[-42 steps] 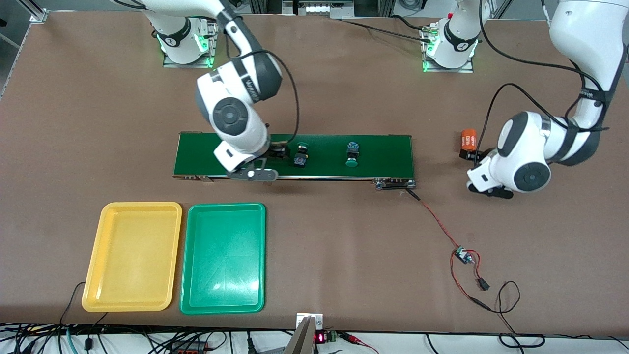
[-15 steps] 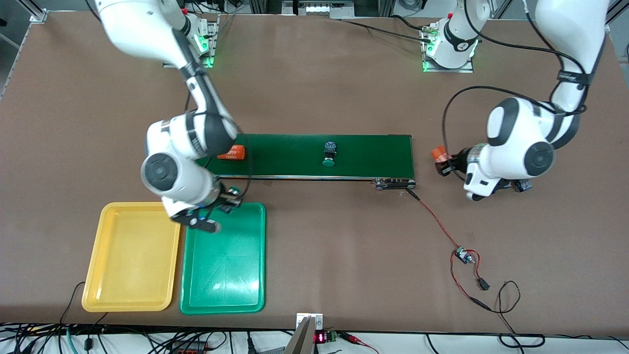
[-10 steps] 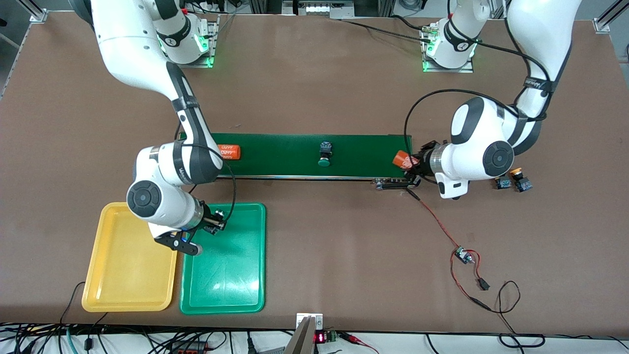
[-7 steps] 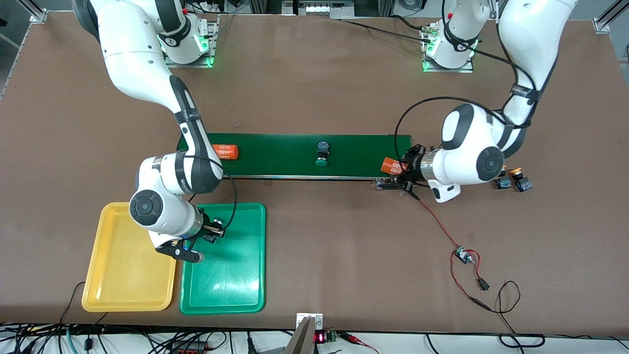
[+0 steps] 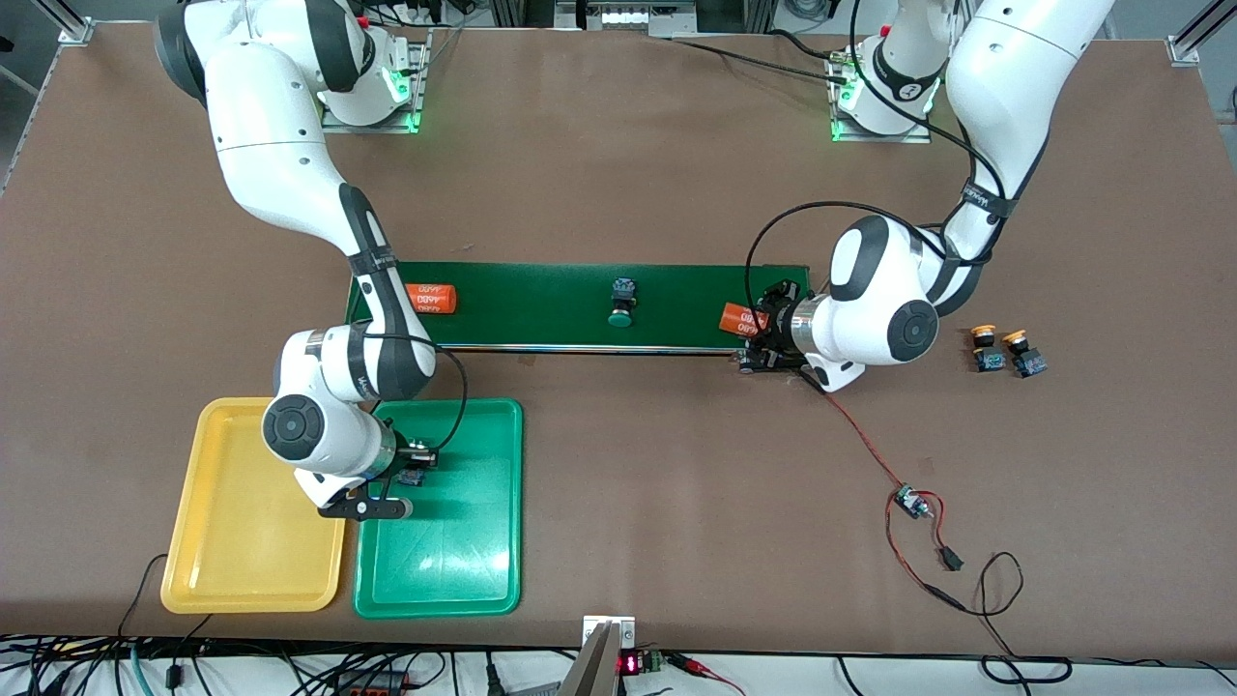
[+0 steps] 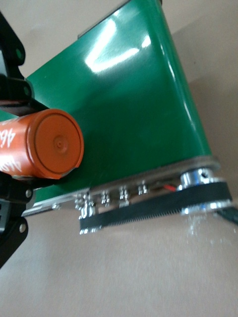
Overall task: Sort buttons by color to trays
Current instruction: 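Drop the button into the green tray with the right gripper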
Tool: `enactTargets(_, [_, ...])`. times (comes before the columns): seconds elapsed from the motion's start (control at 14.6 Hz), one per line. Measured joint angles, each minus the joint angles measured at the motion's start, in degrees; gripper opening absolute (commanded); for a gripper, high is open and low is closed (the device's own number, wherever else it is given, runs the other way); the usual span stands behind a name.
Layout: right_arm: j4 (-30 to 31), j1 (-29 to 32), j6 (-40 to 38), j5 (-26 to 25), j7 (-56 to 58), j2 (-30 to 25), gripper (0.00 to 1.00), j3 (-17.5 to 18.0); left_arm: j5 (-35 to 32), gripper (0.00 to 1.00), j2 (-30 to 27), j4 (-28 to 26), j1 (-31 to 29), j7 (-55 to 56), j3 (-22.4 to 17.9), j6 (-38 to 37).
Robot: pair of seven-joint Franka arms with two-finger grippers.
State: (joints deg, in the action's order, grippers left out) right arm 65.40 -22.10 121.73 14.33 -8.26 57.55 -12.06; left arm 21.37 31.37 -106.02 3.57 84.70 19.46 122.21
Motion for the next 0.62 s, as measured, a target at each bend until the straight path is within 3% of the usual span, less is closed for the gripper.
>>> enactTargets(0.07, [-0.1,-0.1,-0.1,0.0,0.0,0.0,1.00,0.0,0.0,0.64,-0.1,-0.1,0.1,0.0,0.1,-0.5])
enactTargets(0.14, [-0.5,-0.1,-0.5,0.0,0.0,-0.1,1.00,0.0,0.0,1.00,-0.1,-0.3,0.2,0.1,0.3,-1.4])
enactTargets(0.62, [-2.6,-2.1,-12.9,0.1,-1.1,-7.4,1.00,0.4,0.0,1.00,-2.3,-0.4,-0.4,0.1,0.0,-2.4])
